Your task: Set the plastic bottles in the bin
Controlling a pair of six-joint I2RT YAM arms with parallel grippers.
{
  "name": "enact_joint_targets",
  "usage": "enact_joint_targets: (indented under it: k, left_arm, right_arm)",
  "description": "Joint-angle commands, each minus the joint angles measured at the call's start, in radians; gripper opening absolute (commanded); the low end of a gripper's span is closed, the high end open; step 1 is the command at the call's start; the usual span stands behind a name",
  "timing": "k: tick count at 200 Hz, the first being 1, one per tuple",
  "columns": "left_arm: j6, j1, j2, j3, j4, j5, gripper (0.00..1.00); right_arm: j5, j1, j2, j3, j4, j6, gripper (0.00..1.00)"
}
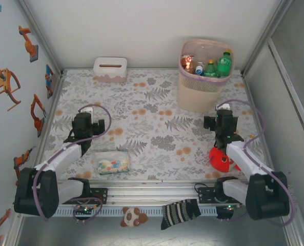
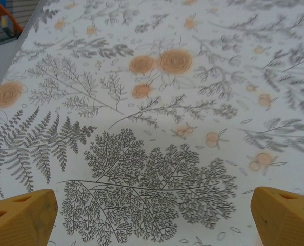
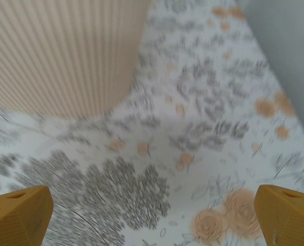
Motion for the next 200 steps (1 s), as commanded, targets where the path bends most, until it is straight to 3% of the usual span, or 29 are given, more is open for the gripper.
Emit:
enact_joint_targets:
  k: [1,15,35,73,95,104,110,117,125,200]
  left_arm:
    - [0.074,0.030,0.075,-0.093,0.395,0.029,0.96]
    - [0.092,0.048,0.093,-0.090,0.447,0.085,0.96]
    - [0.073,0.100,0.150,-0.127,0.625,0.210,0.96]
    - [0.023,0.186,0.285,-0.126,0.744,0.339,0.96]
    - [0.022,0.200,0.359,-0.109,0.790,0.396,0.96]
    - [0.031,0.202,0.351,-0.072,0.692,0.415,0.96]
    - [0.034,0.202,0.341,-0.038,0.612,0.419,0.96]
    - [0.025,0.206,0.348,-0.048,0.643,0.403,0.96]
    - [0.018,0.205,0.360,-0.044,0.658,0.384,0.96]
    - [0.016,0.203,0.350,-0.040,0.634,0.377,0.96]
  right_arm:
    - [-0.027,-0.053,0.098,-0.059,0.372,0.010,0.99]
    - [-0.057,-0.062,0.180,-0.089,0.523,0.000,0.99]
    - [-0.095,-0.064,0.231,-0.084,0.598,-0.054,1.00]
    - [-0.192,-0.107,0.384,-0.143,0.842,-0.045,0.99]
    - [-0.209,-0.112,0.371,-0.137,0.808,-0.042,1.00]
    - [-0.200,-0.112,0.374,-0.133,0.805,-0.042,0.99]
    - [-0.187,-0.112,0.375,-0.123,0.790,-0.037,0.95]
    - [-0.179,-0.113,0.375,-0.110,0.766,-0.026,0.90]
    - [-0.179,-0.113,0.374,-0.110,0.762,-0.025,0.99]
    - [-0.217,-0.134,0.376,-0.090,0.728,-0.013,0.99]
